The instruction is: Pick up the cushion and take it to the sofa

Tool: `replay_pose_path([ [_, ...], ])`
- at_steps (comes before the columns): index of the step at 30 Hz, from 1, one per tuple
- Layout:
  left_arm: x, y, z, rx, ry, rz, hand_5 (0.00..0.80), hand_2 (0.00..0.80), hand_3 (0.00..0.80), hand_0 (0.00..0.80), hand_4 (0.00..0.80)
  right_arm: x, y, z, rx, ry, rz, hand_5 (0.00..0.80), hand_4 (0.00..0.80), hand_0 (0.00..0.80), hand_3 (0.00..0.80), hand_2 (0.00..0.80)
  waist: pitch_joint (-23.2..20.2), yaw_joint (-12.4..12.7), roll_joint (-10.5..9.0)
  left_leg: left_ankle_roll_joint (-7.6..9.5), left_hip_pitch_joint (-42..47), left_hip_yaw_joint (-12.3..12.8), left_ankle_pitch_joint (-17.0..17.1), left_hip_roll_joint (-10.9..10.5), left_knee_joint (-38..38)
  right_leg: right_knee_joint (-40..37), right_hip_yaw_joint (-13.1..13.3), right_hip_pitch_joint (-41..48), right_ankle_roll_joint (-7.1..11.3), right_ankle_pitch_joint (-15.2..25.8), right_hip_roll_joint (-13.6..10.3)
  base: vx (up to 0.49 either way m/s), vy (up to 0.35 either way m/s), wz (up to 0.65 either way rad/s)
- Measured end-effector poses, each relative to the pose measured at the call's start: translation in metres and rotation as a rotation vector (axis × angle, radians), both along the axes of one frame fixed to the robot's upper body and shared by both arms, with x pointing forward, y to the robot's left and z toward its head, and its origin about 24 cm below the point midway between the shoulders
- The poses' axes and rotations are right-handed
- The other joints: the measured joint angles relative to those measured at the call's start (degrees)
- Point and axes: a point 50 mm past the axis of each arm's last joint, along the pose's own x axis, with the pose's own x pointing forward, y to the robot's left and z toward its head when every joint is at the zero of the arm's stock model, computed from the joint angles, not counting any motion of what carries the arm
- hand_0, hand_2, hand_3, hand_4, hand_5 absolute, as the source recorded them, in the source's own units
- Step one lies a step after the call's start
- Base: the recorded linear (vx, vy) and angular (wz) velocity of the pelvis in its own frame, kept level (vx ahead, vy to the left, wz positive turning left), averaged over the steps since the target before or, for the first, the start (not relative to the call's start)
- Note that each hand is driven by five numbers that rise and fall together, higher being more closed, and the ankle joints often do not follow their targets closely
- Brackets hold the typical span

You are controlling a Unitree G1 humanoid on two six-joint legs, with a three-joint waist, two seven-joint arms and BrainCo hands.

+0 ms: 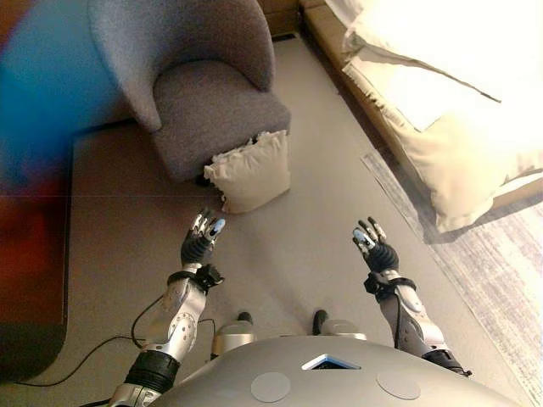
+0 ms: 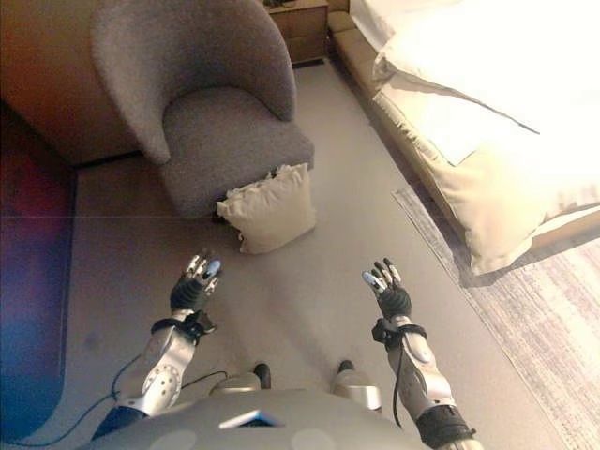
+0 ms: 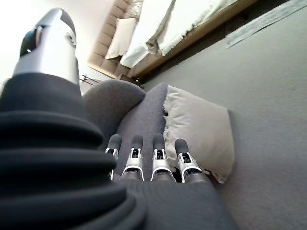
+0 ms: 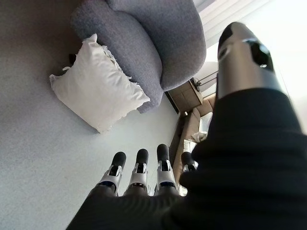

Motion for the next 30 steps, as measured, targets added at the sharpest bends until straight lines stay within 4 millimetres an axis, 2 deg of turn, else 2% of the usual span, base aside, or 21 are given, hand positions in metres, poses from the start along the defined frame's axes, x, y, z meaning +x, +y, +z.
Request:
replay_pose_path([
  [5, 0.002, 0.001, 0.000, 0.029, 0.006, 0.015, 0.000, 0.000, 0.000, 0.000, 0.000, 0.000, 0.001, 0.000, 0.004, 0.000, 0.001, 0.000, 0.000, 0.000, 0.000, 0.000, 0.0, -0.4, 0.00, -0.12, 0.4, 0.0, 0.1, 0.0, 0.0, -0.1, 0.0, 0.5, -0.19, 0.1, 0.0, 0.041, -0.017, 0.01],
  [9, -0.007, 0.003, -0.005, 0.044, 0.042, 0.034, 0.000, 0.000, 0.000, 0.000, 0.000, -0.001, 0.001, -0.001, 0.005, 0.009, 0.004, 0.000, 0.000, 0.000, 0.000, 0.000, -0.6, -1.4, 0.17, -0.05, 0.4, 0.0, 0.0, 0.0, 0.0, -0.1, 0.0, 0.5, -0.17, 0.1, 0.0, 0.024, -0.032, 0.00],
  [18, -0.012, -0.002, -0.011, -0.032, 0.076, 0.046, 0.000, 0.000, 0.000, 0.000, 0.000, -0.007, 0.002, -0.004, 0.004, 0.022, 0.027, 0.000, 0.000, 0.000, 0.000, 0.000, -1.1, -1.4, 0.80, 0.17, 0.2, 0.0, -0.1, 0.5, 0.0, 0.0, 0.8, 0.3, -0.16, -0.1, 0.7, -0.019, -0.067, 0.00],
  [23, -0.012, -0.004, -0.011, -0.041, 0.079, 0.048, 0.000, 0.000, 0.000, 0.000, 0.000, -0.009, 0.005, -0.006, 0.007, 0.048, 0.049, 0.000, 0.000, 0.000, 0.000, 0.000, -1.1, -1.4, 0.80, 0.08, -0.1, -0.2, -0.1, 1.1, 0.1, 0.0, 1.8, 0.2, -0.65, -0.5, 1.5, -0.020, -0.046, 0.01],
  [26, -0.011, -0.004, -0.011, -0.036, 0.077, 0.042, 0.000, 0.000, 0.000, 0.000, 0.000, -0.009, 0.006, -0.008, 0.011, 0.065, 0.066, 0.000, 0.000, 0.000, 0.000, 0.000, -1.0, -1.4, 0.61, -0.29, -1.7, -0.5, 0.0, 1.0, 2.9, 0.0, 3.2, -0.2, -1.18, -0.8, 1.9, -0.012, 0.016, 0.18],
  [28, -0.008, -0.005, -0.009, -0.034, 0.076, 0.030, 0.000, 0.000, 0.000, 0.000, 0.000, -0.010, 0.005, -0.008, 0.007, 0.070, 0.069, 0.000, 0.000, 0.000, 0.000, 0.000, -0.3, -1.3, 0.34, -0.25, -3.1, -0.2, 0.0, 0.6, 5.2, 0.0, 3.3, -0.1, -1.39, -0.8, 1.7, -0.019, 0.133, 0.17],
  [30, -0.005, -0.007, -0.009, -0.034, 0.079, 0.016, 0.000, 0.000, 0.000, 0.000, 0.000, -0.009, 0.000, -0.007, -0.005, 0.068, 0.069, 0.000, 0.000, 0.000, 0.000, 0.000, 0.6, -1.5, 1.15, -0.16, -2.6, 0.8, -0.5, 1.1, 4.3, 0.2, 3.1, -0.1, -1.94, -0.9, 2.0, 0.038, 0.213, 0.09],
])
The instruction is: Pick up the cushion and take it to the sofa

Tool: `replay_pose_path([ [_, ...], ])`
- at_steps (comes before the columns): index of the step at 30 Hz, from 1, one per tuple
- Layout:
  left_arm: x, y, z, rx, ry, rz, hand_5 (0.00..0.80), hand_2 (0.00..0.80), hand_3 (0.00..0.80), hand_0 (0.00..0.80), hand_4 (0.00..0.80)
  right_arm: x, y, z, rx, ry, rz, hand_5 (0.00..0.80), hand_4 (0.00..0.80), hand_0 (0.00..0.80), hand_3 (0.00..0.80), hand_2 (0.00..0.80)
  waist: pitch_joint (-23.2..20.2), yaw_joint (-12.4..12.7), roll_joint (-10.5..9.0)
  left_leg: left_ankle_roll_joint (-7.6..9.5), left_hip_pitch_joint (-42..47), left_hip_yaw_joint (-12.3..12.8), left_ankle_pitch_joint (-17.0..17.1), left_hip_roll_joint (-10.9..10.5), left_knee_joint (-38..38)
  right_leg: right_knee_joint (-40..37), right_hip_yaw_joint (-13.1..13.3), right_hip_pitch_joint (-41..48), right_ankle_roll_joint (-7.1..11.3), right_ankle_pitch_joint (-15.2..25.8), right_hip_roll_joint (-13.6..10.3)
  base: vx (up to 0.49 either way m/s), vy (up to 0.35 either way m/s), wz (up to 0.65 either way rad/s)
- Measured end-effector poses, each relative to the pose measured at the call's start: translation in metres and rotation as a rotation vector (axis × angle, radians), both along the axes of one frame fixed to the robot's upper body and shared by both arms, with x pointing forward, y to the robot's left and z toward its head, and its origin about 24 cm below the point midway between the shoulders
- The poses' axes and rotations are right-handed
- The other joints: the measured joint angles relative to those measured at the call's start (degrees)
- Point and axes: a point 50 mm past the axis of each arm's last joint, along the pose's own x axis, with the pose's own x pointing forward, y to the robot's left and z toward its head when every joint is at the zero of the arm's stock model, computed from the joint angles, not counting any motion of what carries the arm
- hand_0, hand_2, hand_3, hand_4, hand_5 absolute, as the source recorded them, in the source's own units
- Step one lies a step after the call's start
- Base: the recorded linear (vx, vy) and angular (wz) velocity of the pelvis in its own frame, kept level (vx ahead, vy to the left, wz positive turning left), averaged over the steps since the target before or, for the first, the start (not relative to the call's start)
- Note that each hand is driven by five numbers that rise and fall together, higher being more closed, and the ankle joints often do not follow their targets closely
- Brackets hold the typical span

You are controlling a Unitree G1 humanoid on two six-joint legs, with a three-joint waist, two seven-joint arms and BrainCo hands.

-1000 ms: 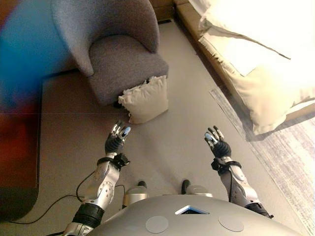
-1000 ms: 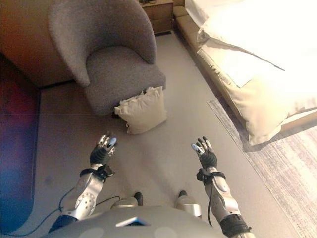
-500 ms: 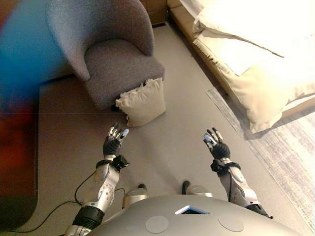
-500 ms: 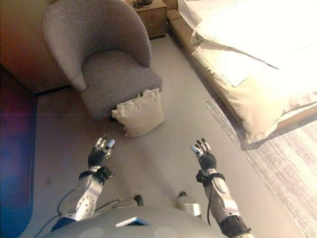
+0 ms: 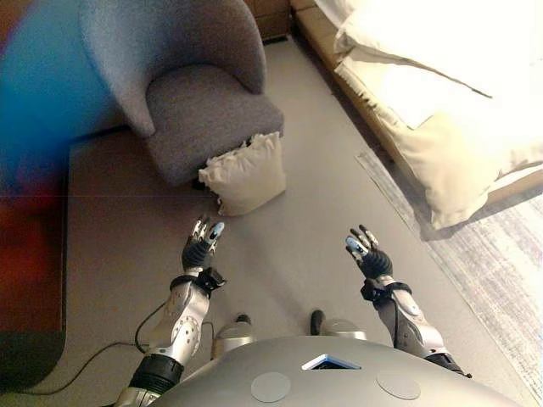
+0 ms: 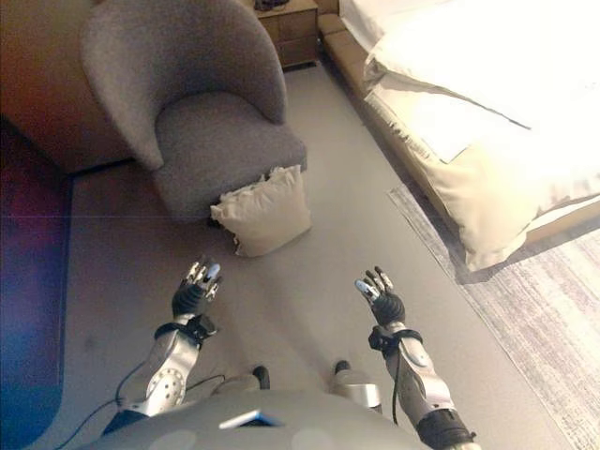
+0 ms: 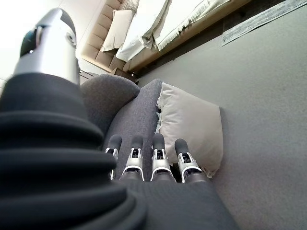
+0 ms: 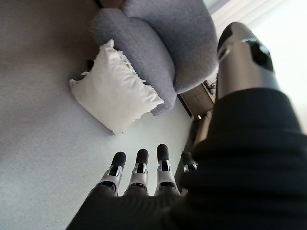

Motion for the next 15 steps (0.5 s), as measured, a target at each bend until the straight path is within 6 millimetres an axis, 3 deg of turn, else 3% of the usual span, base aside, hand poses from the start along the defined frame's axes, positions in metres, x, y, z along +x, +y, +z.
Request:
replay_pose_path([
  [4, 0.001, 0.000, 0.000, 0.007, 0.000, -0.004, 0.000, 0.000, 0.000, 0.000, 0.000, 0.002, -0.002, 0.001, -0.005, -0.004, 0.000, 0.000, 0.000, 0.000, 0.000, 0.000, 0.5, -0.1, 1.07, 0.36, 0.3, 1.0, 0.2, -0.5, -1.7, 2.6, 0.8, -1.9, 0.25, -0.5, -0.6, 0.074, 0.210, -0.11],
  [7, 0.001, 0.001, 0.001, 0.025, -0.005, -0.010, 0.000, 0.000, 0.000, 0.000, 0.000, 0.002, 0.002, 0.000, 0.005, 0.001, 0.004, 0.000, 0.000, 0.000, 0.000, 0.000, 0.5, -0.1, 1.10, 1.07, 1.1, 0.9, 0.7, -1.3, -3.0, 6.9, 1.6, -3.7, 1.43, -2.1, -1.5, 0.027, 0.203, -0.10],
  [9, 0.003, 0.003, 0.002, 0.028, -0.014, -0.016, 0.000, 0.000, 0.000, 0.000, 0.000, 0.001, 0.004, 0.000, 0.014, 0.002, -0.001, 0.000, 0.000, 0.000, 0.000, 0.000, 0.8, -0.8, 0.68, 2.01, 1.0, 0.8, 0.9, -3.1, -3.3, 14.3, 1.7, -6.9, 1.94, -4.8, -2.9, -0.004, 0.251, 0.07],
  [10, 0.006, 0.002, 0.003, 0.025, -0.021, -0.022, 0.000, 0.000, 0.000, 0.000, 0.000, 0.003, 0.004, 0.001, 0.008, -0.003, -0.003, 0.000, 0.000, 0.000, 0.000, 0.000, 1.7, -1.3, 0.85, 2.58, 0.7, 0.4, 0.8, -3.0, -2.9, 21.0, 1.6, -10.3, 2.50, -5.6, -3.5, 0.045, 0.229, 0.18],
  [12, 0.012, 0.002, 0.005, 0.027, -0.041, -0.048, 0.000, 0.000, 0.000, 0.000, 0.000, 0.001, 0.007, 0.000, 0.013, -0.008, -0.020, 0.000, 0.000, 0.000, 0.000, 0.000, 3.4, -1.8, 0.77, 3.24, 0.7, -1.2, 0.5, -3.5, -1.7, 33.8, 2.3, -15.6, 2.71, -4.3, -4.6, 0.115, 0.145, 0.42],
  [15, 0.013, 0.008, 0.008, 0.051, -0.058, -0.064, 0.000, 0.000, 0.000, 0.000, 0.000, -0.005, 0.013, -0.003, 0.031, 0.010, -0.042, 0.000, 0.000, 0.000, 0.000, 0.000, 3.6, -1.5, 0.66, 4.05, 0.7, -4.0, 0.5, -3.1, -1.4, 39.8, 3.9, -18.5, 1.87, -2.4, -4.5, 0.299, -0.011, 0.48],
])
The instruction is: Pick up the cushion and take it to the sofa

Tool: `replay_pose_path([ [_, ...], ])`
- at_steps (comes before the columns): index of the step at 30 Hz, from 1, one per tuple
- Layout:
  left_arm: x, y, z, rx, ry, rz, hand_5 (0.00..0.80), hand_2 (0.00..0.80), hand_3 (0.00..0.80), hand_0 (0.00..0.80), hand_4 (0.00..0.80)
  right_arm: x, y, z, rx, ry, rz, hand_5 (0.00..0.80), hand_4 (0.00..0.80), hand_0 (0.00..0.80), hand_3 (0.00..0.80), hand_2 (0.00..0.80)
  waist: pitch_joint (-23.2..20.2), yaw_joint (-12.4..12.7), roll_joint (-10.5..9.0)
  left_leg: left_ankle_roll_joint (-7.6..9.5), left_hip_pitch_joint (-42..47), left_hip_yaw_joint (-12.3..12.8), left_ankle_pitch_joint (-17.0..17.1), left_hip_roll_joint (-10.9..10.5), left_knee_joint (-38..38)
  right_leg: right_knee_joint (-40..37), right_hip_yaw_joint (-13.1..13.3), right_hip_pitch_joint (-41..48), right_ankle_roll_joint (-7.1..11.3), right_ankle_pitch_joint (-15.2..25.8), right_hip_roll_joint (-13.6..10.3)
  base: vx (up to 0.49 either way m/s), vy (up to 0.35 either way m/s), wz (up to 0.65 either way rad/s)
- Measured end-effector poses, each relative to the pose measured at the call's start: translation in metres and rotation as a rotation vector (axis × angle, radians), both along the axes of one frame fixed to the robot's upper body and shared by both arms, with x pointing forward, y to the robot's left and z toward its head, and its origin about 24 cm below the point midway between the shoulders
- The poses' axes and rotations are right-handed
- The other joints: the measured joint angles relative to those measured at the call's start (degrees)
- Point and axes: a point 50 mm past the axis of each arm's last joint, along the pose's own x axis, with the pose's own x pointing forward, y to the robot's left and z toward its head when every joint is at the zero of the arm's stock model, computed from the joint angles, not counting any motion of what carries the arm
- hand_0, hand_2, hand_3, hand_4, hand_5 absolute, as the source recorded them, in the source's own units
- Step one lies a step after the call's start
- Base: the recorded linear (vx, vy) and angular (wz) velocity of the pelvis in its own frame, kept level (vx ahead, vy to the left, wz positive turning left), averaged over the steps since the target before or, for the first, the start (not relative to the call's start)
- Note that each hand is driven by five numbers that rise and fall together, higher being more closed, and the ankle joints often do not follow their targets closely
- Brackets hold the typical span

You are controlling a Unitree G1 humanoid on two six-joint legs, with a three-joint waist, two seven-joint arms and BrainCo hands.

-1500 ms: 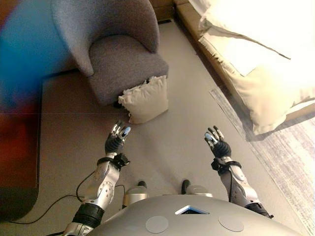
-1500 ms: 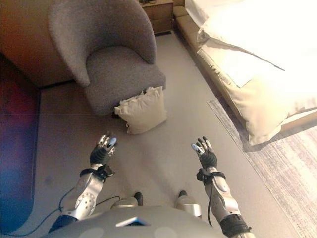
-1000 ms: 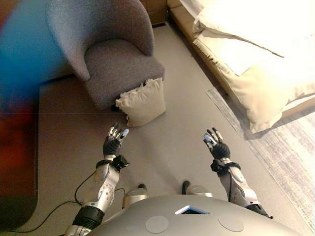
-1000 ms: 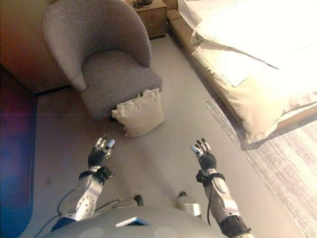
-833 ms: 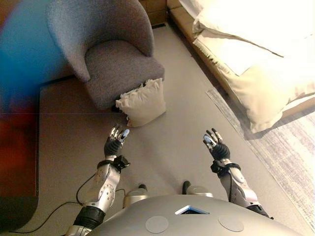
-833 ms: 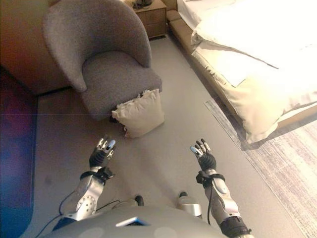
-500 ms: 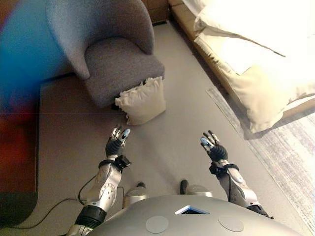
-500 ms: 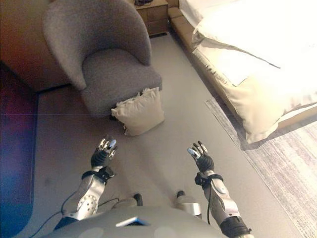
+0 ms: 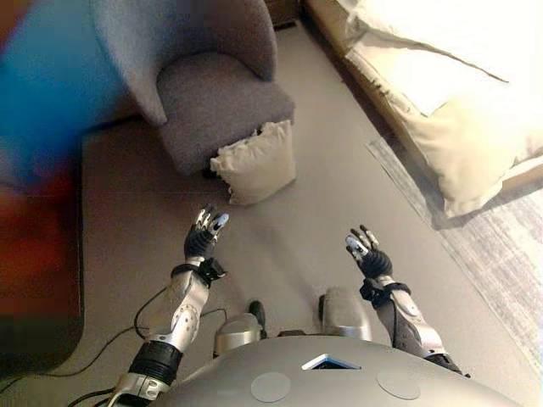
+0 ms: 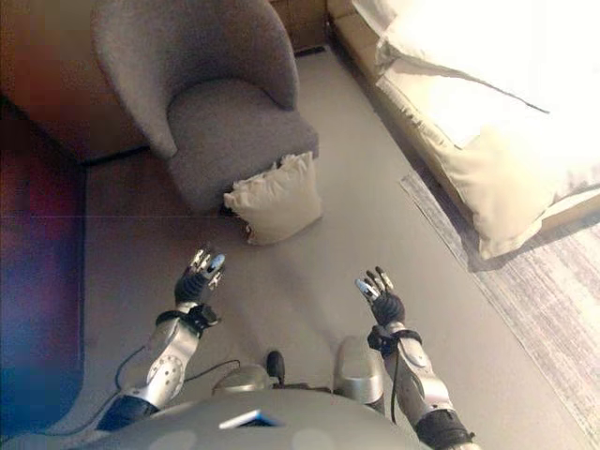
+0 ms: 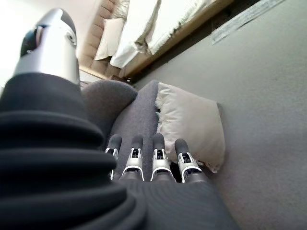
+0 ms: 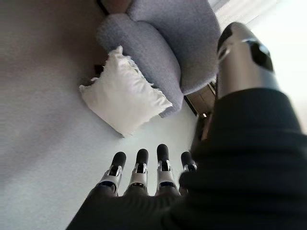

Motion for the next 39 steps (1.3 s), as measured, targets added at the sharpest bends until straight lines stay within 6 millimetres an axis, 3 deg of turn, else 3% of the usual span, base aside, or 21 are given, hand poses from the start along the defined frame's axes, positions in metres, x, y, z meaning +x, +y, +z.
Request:
replay_pose_path([
  [4, 0.000, 0.010, 0.002, 0.038, -0.004, -0.019, 0.000, 0.000, 0.000, 0.000, 0.000, 0.009, 0.001, 0.005, -0.003, -0.031, -0.011, 0.000, 0.000, 0.000, 0.000, 0.000, 0.3, -0.3, -1.83, -0.07, -2.9, -2.9, -0.1, -0.7, 1.7, -12.3, 0.2, 0.7, 0.46, -2.9, -0.2, 0.471, -0.164, 0.39],
  [6, -0.001, 0.010, 0.001, 0.041, 0.002, -0.022, 0.000, 0.000, 0.000, 0.000, 0.000, 0.012, 0.001, 0.005, -0.002, -0.036, -0.012, 0.000, 0.000, 0.000, 0.000, 0.000, 0.8, -0.7, -2.45, -0.21, -3.7, -4.2, -0.1, -0.6, 1.6, -24.6, 1.0, 3.4, 1.82, -2.1, 0.1, 0.463, -0.122, 0.40],
  [8, -0.003, 0.008, -0.002, 0.031, 0.012, -0.038, 0.000, 0.000, 0.000, 0.000, 0.000, 0.010, -0.002, 0.002, 0.007, -0.016, -0.032, 0.000, 0.000, 0.000, 0.000, 0.000, 0.6, -2.1, -4.02, -0.94, -2.5, -6.1, -0.8, -0.5, -1.5, -32.1, 0.8, 7.4, 2.73, 1.7, 0.7, 0.545, -0.167, 0.62],
  [9, -0.003, 0.007, -0.002, 0.028, 0.011, -0.050, 0.000, 0.000, 0.000, 0.000, 0.000, 0.008, -0.003, -0.002, 0.014, 0.002, -0.059, 0.000, 0.000, 0.000, 0.000, 0.000, 0.7, -3.1, -5.67, -0.42, -2.3, -5.2, -2.3, -2.6, 4.5, -32.7, 0.9, 8.0, 1.66, 3.5, -0.7, 0.507, -0.189, 0.34],
  [10, -0.005, 0.004, -0.004, 0.017, 0.018, -0.055, 0.000, 0.000, 0.000, 0.000, 0.000, 0.010, -0.006, 0.000, 0.011, -0.007, -0.067, 0.000, 0.000, 0.000, 0.000, 0.000, 1.1, -3.2, -6.05, -0.25, -1.9, -3.3, -5.4, -3.9, 12.3, -31.7, 0.7, 8.4, 1.55, 3.5, -1.5, 0.494, -0.212, 0.02],
  [11, -0.010, -0.001, -0.008, -0.005, 0.029, -0.065, 0.000, 0.000, 0.000, 0.000, 0.000, 0.007, -0.015, 0.004, -0.016, -0.015, -0.066, 0.000, 0.000, 0.000, 0.000, 0.000, 0.6, -3.5, -4.63, -0.54, -0.2, -2.8, -9.1, -3.9, 15.9, -30.0, -1.3, 8.3, 0.92, 3.1, -1.2, 0.478, -0.220, 0.02],
  [12, -0.012, -0.005, -0.009, -0.024, 0.029, -0.069, 0.000, 0.000, 0.000, 0.000, 0.000, 0.004, -0.022, 0.005, -0.039, -0.018, -0.058, 0.000, 0.000, 0.000, 0.000, 0.000, -0.3, -5.0, -2.07, -0.71, 1.7, -3.1, -11.9, -1.9, 13.5, -27.7, -2.8, 7.6, -0.58, 1.9, 0.6, 0.460, -0.220, 0.31],
  [13, -0.010, -0.007, -0.008, -0.035, 0.018, -0.074, 0.000, 0.000, 0.000, 0.000, 0.000, 0.001, -0.028, 0.004, -0.055, -0.004, -0.060, 0.000, 0.000, 0.000, 0.000, 0.000, -0.5, -5.9, -0.40, -1.48, 3.4, -3.9, -13.6, 0.1, 10.1, -25.1, -4.2, 6.6, -0.67, 0.1, 2.1, 0.461, -0.228, 0.39],
  [16, -0.008, -0.002, -0.004, -0.024, 0.002, -0.063, 0.000, 0.000, 0.000, 0.000, 0.000, -0.006, -0.020, -0.003, -0.028, 0.031, -0.043, 0.000, 0.000, 0.000, 0.000, 0.000, -1.0, -6.4, -2.02, -2.93, 6.0, -5.1, -12.8, 0.8, 6.0, -15.6, -2.5, 2.3, -1.04, -4.6, 2.6, 0.417, -0.237, 0.14],
  [18, -0.013, 0.001, -0.006, -0.017, 0.018, -0.048, 0.000, 0.000, 0.000, 0.000, 0.000, -0.005, -0.016, -0.004, -0.017, 0.041, -0.027, 0.000, 0.000, 0.000, 0.000, 0.000, -1.7, -6.4, -2.51, -4.52, 6.5, -6.4, -13.7, 3.1, 5.9, -15.3, -2.3, 1.1, -1.01, -5.0, 5.3, 0.374, -0.270, -0.06],
  [20, -0.011, 0.007, -0.003, -0.006, 0.018, -0.027, 0.000, 0.000, 0.000, 0.000, 0.000, -0.003, -0.009, -0.004, 0.002, 0.043, -0.003, 0.000, 0.000, 0.000, 0.000, 0.000, -2.6, -6.2, -4.45, -6.50, 2.8, -5.5, -14.7, 4.1, 14.6, -16.5, -2.3, 2.2, -4.36, -5.6, 6.6, 0.410, -0.325, 0.06],
  [21, -0.010, 0.008, -0.003, -0.002, 0.022, -0.017, 0.000, 0.000, 0.000, 0.000, 0.000, -0.001, -0.008, -0.004, 0.003, 0.034, 0.009, 0.000, 0.000, 0.000, 0.000, 0.000, -3.1, -6.3, -5.48, -7.38, -0.5, -4.9, -14.1, 3.6, 21.6, -16.8, -2.3, 2.6, -5.48, -5.8, 6.5, 0.419, -0.306, -0.16],
  [23, -0.006, 0.006, -0.002, -0.010, 0.022, 0.008, 0.000, 0.000, 0.000, 0.000, 0.000, 0.004, -0.010, -0.002, -0.004, 0.022, 0.024, 0.000, 0.000, 0.000, 0.000, 0.000, -3.7, -5.6, -6.65, -7.96, -4.6, -4.2, -8.8, 2.9, 32.9, -18.0, -1.9, 5.0, -7.05, -6.0, 6.3, 0.365, -0.193, -0.34],
  [25, 0.001, -0.005, 0.001, -0.031, 0.006, -0.010, 0.000, 0.000, 0.000, 0.000, 0.000, 0.005, -0.015, -0.002, -0.023, 0.021, 0.028, 0.000, 0.000, 0.000, 0.000, 0.000, -4.2, -3.9, -7.02, -5.22, -8.6, -4.0, -3.8, 2.5, 41.0, -19.5, -1.4, 7.2, -9.01, -7.0, 6.3, 0.287, -0.050, -0.26],
  [27, 0.011, -0.016, 0.009, -0.054, -0.040, -0.042, 0.000, 0.000, 0.000, 0.000, 0.000, 0.003, -0.021, -0.003, -0.037, 0.028, 0.017, 0.000, 0.000, 0.000, 0.000, 0.000, -3.5, -3.2, -6.94, -4.26, -13.4, -2.3, -3.7, 1.8, 45.6, -21.6, -1.3, 8.5, -9.53, -5.8, 6.1, 0.304, 0.048, -0.01],
  [28, 0.011, -0.016, 0.010, -0.058, -0.049, -0.041, 0.000, 0.000, 0.000, 0.000, 0.000, 0.001, -0.020, -0.004, -0.033, 0.033, 0.021, 0.000, 0.000, 0.000, 0.000, 0.000, -3.0, -3.0, -6.85, -2.96, -15.6, -0.3, -4.3, 2.2, 43.8, -23.4, -1.2, 10.2, -9.91, -5.4, 6.6, 0.370, 0.129, -0.03],
  [31, 0.004, -0.014, 0.008, -0.078, -0.045, -0.015, 0.000, 0.000, 0.000, 0.000, 0.000, -0.007, -0.018, -0.007, -0.024, 0.043, 0.026, 0.000, 0.000, 0.000, 0.000, 0.000, -1.9, -1.5, -6.34, -2.56, -15.9, 3.3, -4.4, 3.3, 27.9, -27.5, -0.4, 14.0, -10.06, -5.4, 8.9, 0.403, 0.176, -0.14],
  [33, 0.002, -0.012, 0.008, -0.077, -0.041, -0.008, 0.000, 0.000, 0.000, 0.000, 0.000, -0.010, -0.019, -0.007, -0.022, 0.047, 0.030, 0.000, 0.000, 0.000, 0.000, 0.000, -0.8, -0.1, -5.49, -1.96, -15.8, 3.3, -2.7, 3.8, 16.1, -29.3, 0.2, 15.7, -10.12, -5.3, 10.6, 0.497, 0.177, -0.28],
  [36, 0.002, -0.008, 0.008, -0.074, -0.046, 0.005, 0.000, 0.000, 0.000, 0.000, 0.000, -0.015, -0.020, -0.009, -0.012, 0.051, 0.040, 0.000, 0.000, 0.000, 0.000, 0.000, 0.2, 1.7, -4.43, -2.72, -15.9, 3.4, 1.1, 5.0, 4.1, -31.6, 1.6, 19.6, -10.70, -6.1, 12.1, 0.540, 0.182, -0.26],
  [38, 0.003, -0.006, 0.009, -0.073, -0.053, 0.011, 0.000, 0.000, 0.000, 0.000, 0.000, -0.017, -0.019, -0.009, -0.003, 0.051, 0.050, 0.000, 0.000, 0.000, 0.000, 0.000, 0.5, 2.0, -4.14, -2.48, -16.1, 3.7, 1.7, 5.1, 1.4, -31.5, 2.5, 21.5, -10.50, -7.7, 12.0, 0.558, 0.220, -0.19],
  [39, 0.003, -0.005, 0.010, -0.075, -0.058, 0.008, 0.000, 0.000, 0.000, 0.000, 0.000, -0.019, -0.019, -0.010, 0.002, 0.050, 0.058, 0.000, 0.000, 0.000, 0.000, 0.000, 0.5, 2.6, -3.36, -2.43, -17.2, 5.4, 1.8, 5.5, 1.8, -31.5, 3.1, 23.3, -10.00, -9.6, 12.0, 0.549, 0.236, -0.17],
])
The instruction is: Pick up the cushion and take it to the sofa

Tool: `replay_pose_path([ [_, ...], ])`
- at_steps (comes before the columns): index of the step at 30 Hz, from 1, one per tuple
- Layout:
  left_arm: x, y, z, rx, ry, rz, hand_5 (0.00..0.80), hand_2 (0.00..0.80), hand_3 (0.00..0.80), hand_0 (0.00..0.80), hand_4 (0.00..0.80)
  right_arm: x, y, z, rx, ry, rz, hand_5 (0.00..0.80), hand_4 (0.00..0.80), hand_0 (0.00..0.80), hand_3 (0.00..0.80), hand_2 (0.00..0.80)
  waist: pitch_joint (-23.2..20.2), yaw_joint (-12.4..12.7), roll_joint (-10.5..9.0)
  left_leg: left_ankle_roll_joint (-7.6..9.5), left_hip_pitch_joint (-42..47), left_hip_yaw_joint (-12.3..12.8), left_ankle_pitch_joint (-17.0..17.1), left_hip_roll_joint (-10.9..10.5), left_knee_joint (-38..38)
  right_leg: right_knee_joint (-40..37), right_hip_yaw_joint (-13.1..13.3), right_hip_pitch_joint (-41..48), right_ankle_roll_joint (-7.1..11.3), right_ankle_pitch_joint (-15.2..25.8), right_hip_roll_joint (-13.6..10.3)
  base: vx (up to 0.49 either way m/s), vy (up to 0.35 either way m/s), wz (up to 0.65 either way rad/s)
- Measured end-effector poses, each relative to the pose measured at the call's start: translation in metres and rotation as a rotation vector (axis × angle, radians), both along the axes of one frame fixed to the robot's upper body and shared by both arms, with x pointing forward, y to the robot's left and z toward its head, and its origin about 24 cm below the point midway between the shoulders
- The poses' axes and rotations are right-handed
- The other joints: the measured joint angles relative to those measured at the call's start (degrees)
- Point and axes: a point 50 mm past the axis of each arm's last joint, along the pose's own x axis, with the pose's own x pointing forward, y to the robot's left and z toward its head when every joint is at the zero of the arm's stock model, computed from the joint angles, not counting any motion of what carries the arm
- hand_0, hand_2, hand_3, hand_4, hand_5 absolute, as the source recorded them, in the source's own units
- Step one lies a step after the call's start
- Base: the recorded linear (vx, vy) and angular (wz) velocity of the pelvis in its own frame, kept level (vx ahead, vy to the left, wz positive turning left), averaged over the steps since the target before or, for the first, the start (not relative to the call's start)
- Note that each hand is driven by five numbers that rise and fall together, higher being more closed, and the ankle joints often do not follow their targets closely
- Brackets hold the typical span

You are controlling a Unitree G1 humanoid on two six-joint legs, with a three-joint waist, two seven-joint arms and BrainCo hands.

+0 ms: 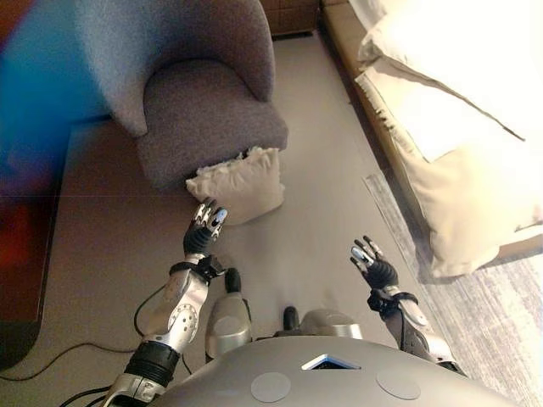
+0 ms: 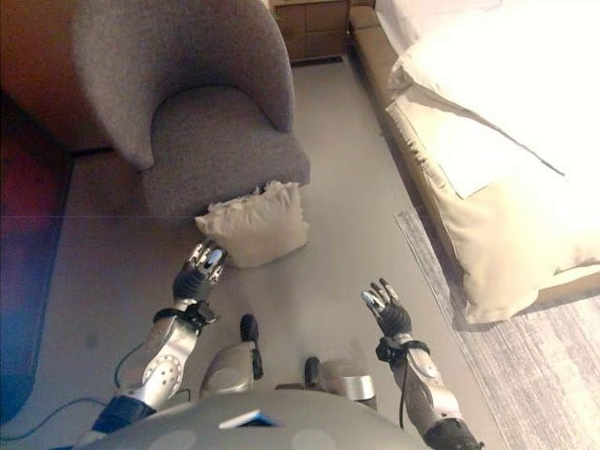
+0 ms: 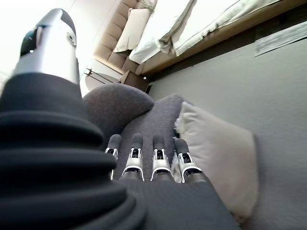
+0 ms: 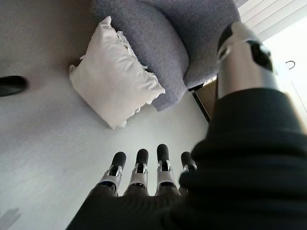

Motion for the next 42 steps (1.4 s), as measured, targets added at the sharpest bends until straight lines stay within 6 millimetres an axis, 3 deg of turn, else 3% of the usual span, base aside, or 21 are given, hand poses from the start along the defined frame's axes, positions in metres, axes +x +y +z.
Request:
replay_pose_path([
  [2, 0.000, 0.001, 0.001, -0.005, -0.011, -0.007, 0.000, 0.000, 0.000, 0.000, 0.000, -0.003, 0.000, -0.001, 0.004, 0.008, 0.003, 0.000, 0.000, 0.000, 0.000, 0.000, -0.3, 1.0, 0.90, 0.06, -0.8, 2.9, 0.0, 0.2, 0.4, 0.9, 1.4, 2.2, 1.09, -3.0, -0.8, 0.432, 0.221, -0.36],
  [3, -0.003, 0.004, 0.000, -0.003, -0.005, 0.001, 0.000, 0.000, 0.000, 0.000, 0.000, -0.004, 0.001, -0.001, 0.004, 0.010, 0.002, 0.000, 0.000, 0.000, 0.000, 0.000, -0.7, 1.7, 0.99, 0.38, -0.5, 2.6, 0.0, -0.5, 1.0, 1.7, 2.2, 3.1, 2.51, -4.4, -1.8, 0.372, 0.242, -0.55],
  [4, -0.006, 0.007, -0.001, 0.006, 0.005, 0.002, 0.000, 0.000, 0.000, 0.000, 0.000, -0.006, 0.003, -0.003, 0.008, 0.018, 0.001, 0.000, 0.000, 0.000, 0.000, 0.000, -1.7, 2.2, 0.27, 0.54, 0.2, 2.6, 2.7, -2.2, 2.2, 2.7, 3.1, 3.8, 3.96, -6.1, -3.7, 0.309, 0.270, -0.61],
  [5, -0.010, 0.010, -0.003, 0.008, 0.019, 0.014, 0.000, 0.000, 0.000, 0.000, 0.000, -0.004, 0.007, -0.002, 0.009, 0.017, 0.013, 0.000, 0.000, 0.000, 0.000, 0.000, -2.1, 2.3, -0.87, 2.03, 1.5, 3.0, 4.4, -4.3, 2.5, 5.5, 3.2, 3.9, 5.47, -7.2, -5.6, 0.243, 0.275, -0.56],
  [6, -0.011, 0.009, -0.003, 0.005, 0.022, 0.014, 0.000, 0.000, 0.000, 0.000, 0.000, 0.000, 0.009, 0.000, 0.009, 0.010, 0.001, 0.000, 0.000, 0.000, 0.000, 0.000, -2.0, 2.3, -0.27, 2.98, 2.5, 2.6, 7.2, -4.9, 2.3, 10.9, 2.5, 2.5, 6.19, -7.5, -6.2, 0.293, 0.343, -0.24],
  [8, -0.003, 0.007, 0.001, 0.013, -0.003, -0.009, 0.000, 0.000, 0.000, 0.000, 0.000, 0.005, 0.020, 0.003, 0.033, -0.010, -0.015, 0.000, 0.000, 0.000, 0.000, 0.000, -2.5, 1.9, -1.19, 5.03, 6.0, 2.9, 5.3, -7.8, 0.7, 24.6, 0.7, -2.1, 8.88, -5.3, -9.3, 0.337, 0.390, 0.14],
  [10, 0.007, 0.005, 0.008, 0.022, -0.040, -0.022, 0.000, 0.000, 0.000, 0.000, 0.000, 0.007, 0.024, 0.004, 0.023, -0.019, -0.003, 0.000, 0.000, 0.000, 0.000, 0.000, -2.1, 2.0, -0.63, 6.89, 8.8, 2.3, 3.2, -9.6, 0.4, 38.9, -0.5, -8.2, 10.16, 1.6, -11.4, 0.272, 0.292, 0.20],
  [11, 0.010, 0.006, 0.010, 0.027, -0.050, -0.024, 0.000, 0.000, 0.000, 0.000, 0.000, 0.009, 0.024, 0.005, 0.015, -0.022, -0.009, 0.000, 0.000, 0.000, 0.000, 0.000, -2.4, 2.0, 0.24, 6.97, 10.0, 1.9, 2.8, -9.9, -0.2, 43.3, -1.2, -10.6, 10.41, 2.2, -12.0, 0.274, 0.172, 0.21],
  [13, 0.016, 0.007, 0.015, 0.036, -0.072, -0.030, 0.000, 0.000, 0.000, 0.000, 0.000, 0.010, 0.019, 0.005, -0.001, -0.025, -0.027, 0.000, 0.000, 0.000, 0.000, 0.000, -2.4, 1.7, 2.39, 7.82, 12.1, 0.7, 1.6, -9.9, -1.4, 45.2, -2.5, -14.3, 10.37, 2.1, -12.5, 0.273, 0.086, 0.24],
  [16, 0.013, 0.011, 0.013, 0.051, -0.057, -0.026, 0.000, 0.000, 0.000, 0.000, 0.000, 0.008, 0.018, 0.004, -0.013, -0.017, -0.033, 0.000, 0.000, 0.000, 0.000, 0.000, -2.4, 0.3, 2.93, 7.85, 14.8, -1.6, 1.1, -10.4, -3.2, 38.6, -4.1, -17.7, 10.71, 0.5, -12.9, 0.249, -0.088, 0.39],
  [19, 0.007, 0.012, 0.009, 0.056, -0.033, -0.022, 0.000, 0.000, 0.000, 0.000, 0.000, 0.005, 0.017, 0.003, -0.019, -0.012, -0.043, 0.000, 0.000, 0.000, 0.000, 0.000, -2.7, -1.4, 1.22, 7.31, 15.7, -4.7, 0.1, -10.9, -3.5, 23.4, -4.2, -19.3, 11.91, 1.0, -12.7, 0.217, -0.153, 0.50],
  [20, 0.006, 0.012, 0.006, 0.058, -0.021, -0.024, 0.000, 0.000, 0.000, 0.000, 0.000, 0.004, 0.016, 0.003, -0.022, -0.010, -0.050, 0.000, 0.000, 0.000, 0.000, 0.000, -2.8, -2.4, 0.11, 7.20, 16.2, -6.1, -0.3, -11.1, -3.6, 17.8, -3.7, -19.3, 13.24, 2.3, -12.7, 0.147, -0.104, 0.65],
  [23, -0.005, 0.016, 0.000, 0.065, 0.015, -0.024, 0.000, 0.000, 0.000, 0.000, 0.000, -0.004, 0.012, -0.004, -0.019, 0.029, -0.080, 0.000, 0.000, 0.000, 0.000, 0.000, -3.5, -2.8, -2.52, 6.10, 17.7, -8.2, -1.7, -11.1, -3.6, 8.9, -2.8, -19.5, 13.62, 8.8, -13.5, 0.138, -0.098, 0.41],
  [25, -0.010, 0.016, -0.003, 0.064, 0.030, -0.027, 0.000, 0.000, 0.000, 0.000, 0.000, -0.005, 0.009, -0.007, -0.013, 0.045, -0.098, 0.000, 0.000, 0.000, 0.000, 0.000, -3.8, -2.6, -3.39, 4.88, 18.6, -8.3, -2.6, -10.8, -3.4, 5.3, -2.5, -18.3, 13.32, 11.9, -14.8, 0.123, -0.107, 0.47],
  [27, -0.016, 0.020, -0.008, 0.094, 0.053, -0.036, 0.000, 0.000, 0.000, 0.000, 0.000, -0.008, 0.011, -0.012, -0.006, 0.068, -0.112, 0.000, 0.000, 0.000, 0.000, 0.000, -4.7, -2.3, -5.46, 2.57, 19.8, -7.7, -3.8, -10.7, -2.8, 3.1, -2.0, -15.8, 13.32, 13.8, -16.0, 0.111, -0.098, 0.39],
  [30, -0.029, 0.019, -0.017, 0.132, 0.103, -0.046, 0.000, 0.000, 0.000, 0.000, 0.000, 0.004, 0.012, -0.010, -0.002, 0.046, -0.119, 0.000, 0.000, 0.000, 0.000, 0.000, -4.5, -0.8, -3.00, -0.14, 20.0, -6.8, -5.7, -6.3, -0.8, 2.2, -3.1, -14.0, 11.04, 12.8, -11.9, 0.110, -0.083, 0.02],
  [33, -0.030, 0.014, -0.020, 0.122, 0.114, -0.047, 0.000, 0.000, 0.000, 0.000, 0.000, 0.019, 0.011, -0.004, -0.015, 0.004, -0.094, 0.000, 0.000, 0.000, 0.000, 0.000, -4.6, -0.9, -1.38, -1.36, 20.3, -6.5, -6.2, -3.6, -0.1, 2.1, -4.8, -13.2, 9.46, 12.2, -9.6, 0.113, -0.124, 0.09],
  [39, -0.036, 0.018, -0.040, 0.175, 0.218, -0.004, 0.000, 0.000, 0.000, 0.000, 0.000, 0.037, 0.013, 0.004, -0.130, -0.048, 0.050, 0.000, 0.000, 0.000, 0.000, 0.000, -4.0, -1.0, -0.53, -2.35, 20.2, -3.7, -6.7, -2.1, 0.3, 2.3, -7.1, -13.8, 8.77, 11.9, -9.4, 0.079, -0.127, -0.07],
  [42, -0.034, 0.018, -0.047, 0.200, 0.252, 0.002, 0.000, 0.000, 0.000, 0.000, 0.000, 0.034, 0.014, -0.001, -0.172, -0.018, 0.088, 0.000, 0.000, 0.000, 0.000, 0.000, -3.1, -0.9, -0.60, -3.01, 15.7, -3.7, -9.1, -1.8, 9.0, 5.2, -8.0, -15.3, 8.12, 9.9, -10.1, 0.000, 0.038, 0.18],
])
